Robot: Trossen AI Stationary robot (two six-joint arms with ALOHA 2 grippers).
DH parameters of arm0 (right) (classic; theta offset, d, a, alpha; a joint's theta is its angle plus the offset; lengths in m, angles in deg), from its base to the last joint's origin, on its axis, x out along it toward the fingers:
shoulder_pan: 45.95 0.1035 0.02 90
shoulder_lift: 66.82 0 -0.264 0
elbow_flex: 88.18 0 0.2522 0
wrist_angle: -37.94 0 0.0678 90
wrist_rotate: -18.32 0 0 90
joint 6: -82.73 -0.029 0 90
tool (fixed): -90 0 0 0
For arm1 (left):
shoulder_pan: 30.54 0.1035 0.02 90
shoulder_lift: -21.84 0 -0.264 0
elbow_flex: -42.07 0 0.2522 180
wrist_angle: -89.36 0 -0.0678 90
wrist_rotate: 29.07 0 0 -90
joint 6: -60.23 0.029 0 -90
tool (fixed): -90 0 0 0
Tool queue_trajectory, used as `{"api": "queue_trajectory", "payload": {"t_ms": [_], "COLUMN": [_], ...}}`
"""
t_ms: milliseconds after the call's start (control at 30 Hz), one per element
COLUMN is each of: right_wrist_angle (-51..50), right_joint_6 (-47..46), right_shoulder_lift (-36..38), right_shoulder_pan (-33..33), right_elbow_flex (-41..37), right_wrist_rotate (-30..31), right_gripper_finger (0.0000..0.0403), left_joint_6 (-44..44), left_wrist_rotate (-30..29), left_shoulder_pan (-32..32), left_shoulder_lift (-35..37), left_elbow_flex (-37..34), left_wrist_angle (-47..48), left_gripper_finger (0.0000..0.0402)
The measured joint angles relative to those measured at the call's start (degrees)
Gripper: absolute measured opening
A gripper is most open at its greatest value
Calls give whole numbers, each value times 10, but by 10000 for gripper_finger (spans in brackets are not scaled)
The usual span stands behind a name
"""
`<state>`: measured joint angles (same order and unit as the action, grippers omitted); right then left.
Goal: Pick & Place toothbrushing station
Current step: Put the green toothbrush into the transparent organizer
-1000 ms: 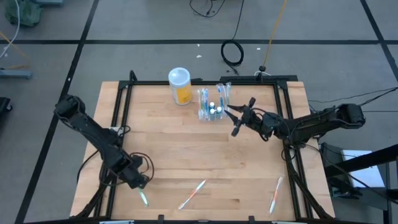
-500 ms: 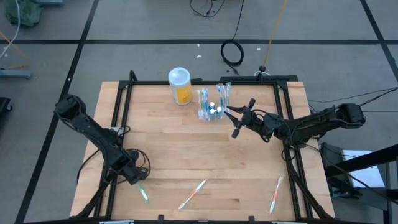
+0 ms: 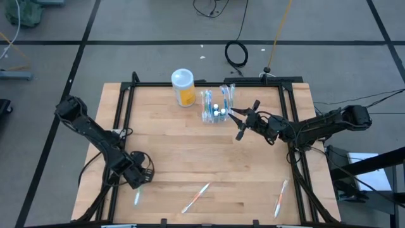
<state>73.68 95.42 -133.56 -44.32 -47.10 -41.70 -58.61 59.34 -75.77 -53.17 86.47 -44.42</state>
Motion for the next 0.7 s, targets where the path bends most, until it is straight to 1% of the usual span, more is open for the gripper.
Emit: {"api": "queue_trajectory", "payload": {"t_ms": [67,133,233,300,367,433,500,567,633,700], "right_wrist_angle": [0,0,0,0,0,0,0,0,0,0], "right_joint_6": [0,0,0,0,0,0,-3,-15,-22,-26], "right_shoulder_lift": [0,0,0,0,0,0,0,0,0,0], "right_shoulder_pan": [0,0,0,0,0,0,0,0,0,0], "right_elbow_flex": [0,0,0,0,0,0,0,0,0,0], "right_wrist_rotate": [0,0,0,0,0,0,0,0,0,0], "right_gripper_finger": [102,102,102,102,102,102,102,102,102,102], "left_joint_6": [-3,4,39,86,165,253,339,436,543,660], "left_wrist_rotate": [-14,-42,-120,-169,-247,-351,-463,-560,-627,-660], "left_shoulder_pan": [7,13,25,35,50,65,81,104,136,172], "left_shoulder_lift": [0,-2,-2,-2,-2,-2,-2,-2,-1,-1], "left_elbow_flex": [3,10,32,57,86,116,145,170,189,196], "left_wrist_angle": [-3,-2,-2,-1,1,-2,-9,-41,-88,-167], "left_gripper_finger": [12,9,18,17,9,6,12,17,16,8]}}
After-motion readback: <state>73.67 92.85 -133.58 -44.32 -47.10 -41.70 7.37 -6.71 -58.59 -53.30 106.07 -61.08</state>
